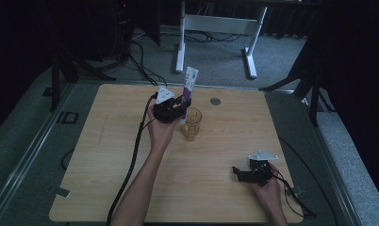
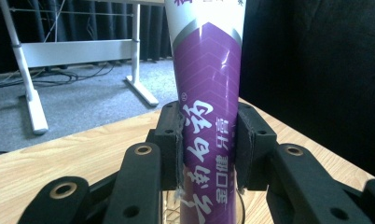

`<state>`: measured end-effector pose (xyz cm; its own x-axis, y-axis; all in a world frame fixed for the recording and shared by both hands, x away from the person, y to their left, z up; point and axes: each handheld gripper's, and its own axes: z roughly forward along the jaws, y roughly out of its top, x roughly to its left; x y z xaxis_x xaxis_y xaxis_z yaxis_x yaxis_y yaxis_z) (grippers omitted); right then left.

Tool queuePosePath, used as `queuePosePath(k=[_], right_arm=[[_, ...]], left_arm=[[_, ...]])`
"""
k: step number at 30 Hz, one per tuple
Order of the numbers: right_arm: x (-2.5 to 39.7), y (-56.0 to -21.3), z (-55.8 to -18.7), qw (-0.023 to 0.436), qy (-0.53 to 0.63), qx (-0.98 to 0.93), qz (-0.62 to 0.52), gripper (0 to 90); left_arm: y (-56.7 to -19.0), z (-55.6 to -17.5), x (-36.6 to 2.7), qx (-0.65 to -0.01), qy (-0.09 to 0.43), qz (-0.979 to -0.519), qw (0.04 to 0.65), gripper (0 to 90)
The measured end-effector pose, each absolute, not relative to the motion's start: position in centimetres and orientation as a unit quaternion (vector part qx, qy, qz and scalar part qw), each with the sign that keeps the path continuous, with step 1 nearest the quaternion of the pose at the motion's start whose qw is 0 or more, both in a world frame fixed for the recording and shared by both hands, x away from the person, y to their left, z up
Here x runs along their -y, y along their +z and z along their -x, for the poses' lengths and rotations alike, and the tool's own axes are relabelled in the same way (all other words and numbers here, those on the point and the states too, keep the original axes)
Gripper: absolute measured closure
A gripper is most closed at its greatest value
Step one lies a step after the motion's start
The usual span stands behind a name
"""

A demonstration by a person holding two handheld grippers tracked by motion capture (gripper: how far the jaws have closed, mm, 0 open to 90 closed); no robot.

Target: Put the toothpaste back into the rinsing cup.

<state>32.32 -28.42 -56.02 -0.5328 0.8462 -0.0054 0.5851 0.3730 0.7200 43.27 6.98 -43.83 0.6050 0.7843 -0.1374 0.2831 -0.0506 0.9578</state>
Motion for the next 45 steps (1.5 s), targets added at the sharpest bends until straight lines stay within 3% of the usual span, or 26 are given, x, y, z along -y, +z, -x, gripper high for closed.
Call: queuePosePath(k=[45], right_arm=[[28.4, -56.0, -32.3, 0.191, 0.341, -0.807, -0.443, 13.7]], left_arm=[[-45.1, -44.9, -4.6, -0.384, 0.233, -0.684, 0.575, 66.1]])
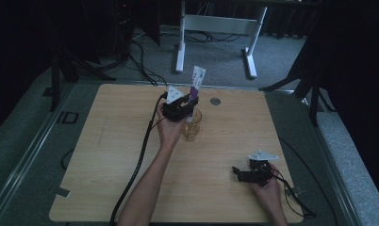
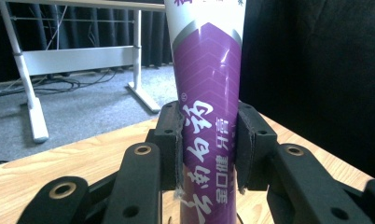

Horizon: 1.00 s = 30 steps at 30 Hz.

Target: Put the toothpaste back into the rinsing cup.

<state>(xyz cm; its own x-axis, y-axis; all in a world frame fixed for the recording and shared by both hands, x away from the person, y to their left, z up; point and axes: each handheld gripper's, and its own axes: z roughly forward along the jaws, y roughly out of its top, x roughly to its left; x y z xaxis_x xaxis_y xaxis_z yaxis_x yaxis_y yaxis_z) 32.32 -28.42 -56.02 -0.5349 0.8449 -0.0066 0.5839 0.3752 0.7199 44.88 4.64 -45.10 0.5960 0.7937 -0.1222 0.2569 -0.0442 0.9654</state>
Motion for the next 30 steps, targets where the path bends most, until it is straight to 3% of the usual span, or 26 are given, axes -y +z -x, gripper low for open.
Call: queuePosePath(k=[30], right_arm=[[28.4, -56.0, -32.3, 0.191, 0.341, -0.807, -0.443, 13.7]], left_arm=[[-46.8, -45.8, -4.1, -0.393, 0.224, -0.69, 0.565, 65.9]])
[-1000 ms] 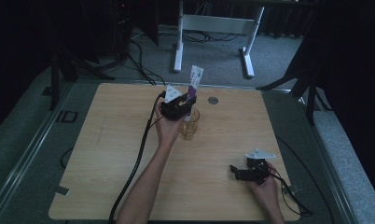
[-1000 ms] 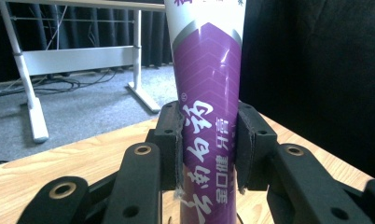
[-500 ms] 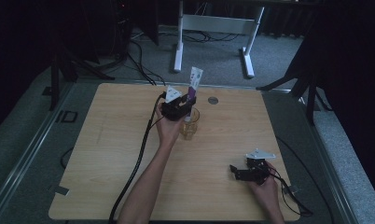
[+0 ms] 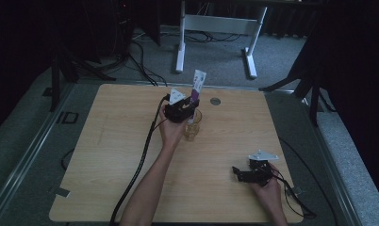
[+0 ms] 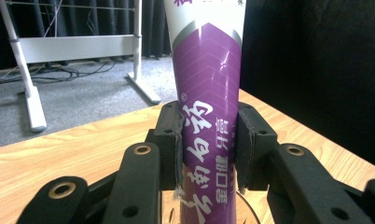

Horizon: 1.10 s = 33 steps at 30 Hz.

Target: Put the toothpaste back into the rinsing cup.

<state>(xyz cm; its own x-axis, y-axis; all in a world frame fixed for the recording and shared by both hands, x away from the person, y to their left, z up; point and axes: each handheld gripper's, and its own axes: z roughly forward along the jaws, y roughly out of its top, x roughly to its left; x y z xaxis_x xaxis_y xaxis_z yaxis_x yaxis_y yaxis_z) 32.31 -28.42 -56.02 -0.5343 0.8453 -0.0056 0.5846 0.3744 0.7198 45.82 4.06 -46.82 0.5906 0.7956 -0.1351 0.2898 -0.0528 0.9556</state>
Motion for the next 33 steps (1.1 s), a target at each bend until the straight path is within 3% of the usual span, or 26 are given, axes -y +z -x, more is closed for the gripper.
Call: queuePosePath(k=[33], right_arm=[[28.4, -56.0, -32.3, 0.189, 0.343, -0.808, -0.44, 13.8]], left_arm=[[-49.1, -45.5, -3.4, -0.407, 0.22, -0.712, 0.529, 65.6]])
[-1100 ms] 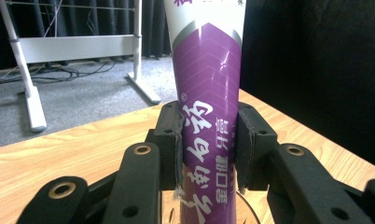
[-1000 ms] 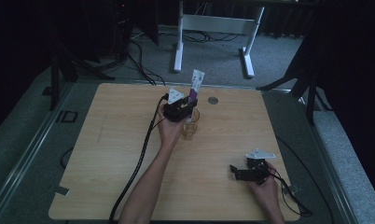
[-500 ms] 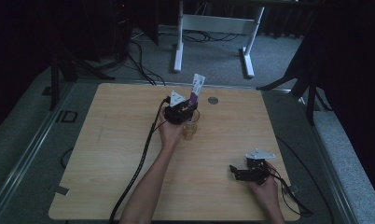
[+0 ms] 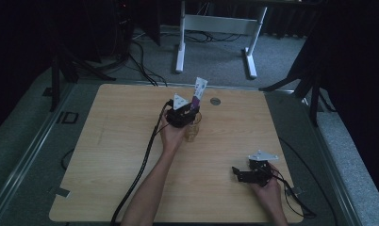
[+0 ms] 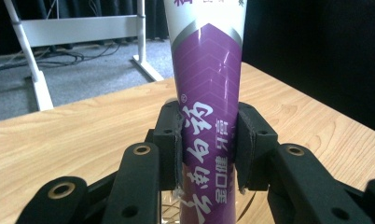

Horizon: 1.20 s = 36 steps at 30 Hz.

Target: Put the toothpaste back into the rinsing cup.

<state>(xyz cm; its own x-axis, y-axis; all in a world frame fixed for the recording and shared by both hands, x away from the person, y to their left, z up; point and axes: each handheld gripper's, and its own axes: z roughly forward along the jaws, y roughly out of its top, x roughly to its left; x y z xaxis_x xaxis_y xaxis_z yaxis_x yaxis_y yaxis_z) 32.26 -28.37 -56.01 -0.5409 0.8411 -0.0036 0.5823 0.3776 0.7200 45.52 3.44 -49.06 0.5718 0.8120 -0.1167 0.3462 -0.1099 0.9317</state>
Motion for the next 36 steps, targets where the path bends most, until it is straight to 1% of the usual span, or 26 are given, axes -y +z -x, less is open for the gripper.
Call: queuePosePath(k=[4, 11, 14, 18, 28, 36], right_arm=[[28.4, -56.0, -32.3, 0.189, 0.342, -0.808, -0.44, 13.8], [28.4, -56.0, -32.3, 0.189, 0.342, -0.808, -0.44, 13.8], [28.4, -56.0, -32.3, 0.189, 0.343, -0.808, -0.44, 13.9], [28.4, -56.0, -32.2, 0.189, 0.342, -0.809, -0.44, 13.9], [28.4, -56.0, -32.2, 0.189, 0.342, -0.809, -0.44, 13.9], [28.4, -56.0, -32.2, 0.189, 0.342, -0.809, -0.44, 13.9]], left_arm=[[-49.2, -45.5, -3.6, -0.413, 0.211, -0.715, 0.523, 65.3], [-49.8, -44.7, -3.2, -0.42, 0.217, -0.725, 0.501, 63.8], [-49.7, -44.3, -3.6, -0.417, 0.214, -0.713, 0.521, 57.0], [-48.6, -43.9, -3.9, -0.408, 0.226, -0.707, 0.531, 54.8], [-47.6, -42.7, -5.0, -0.404, 0.24, -0.7, 0.538, 39.3], [-48.0, -41.4, -7.1, -0.425, 0.239, -0.696, 0.527, 35.0]])
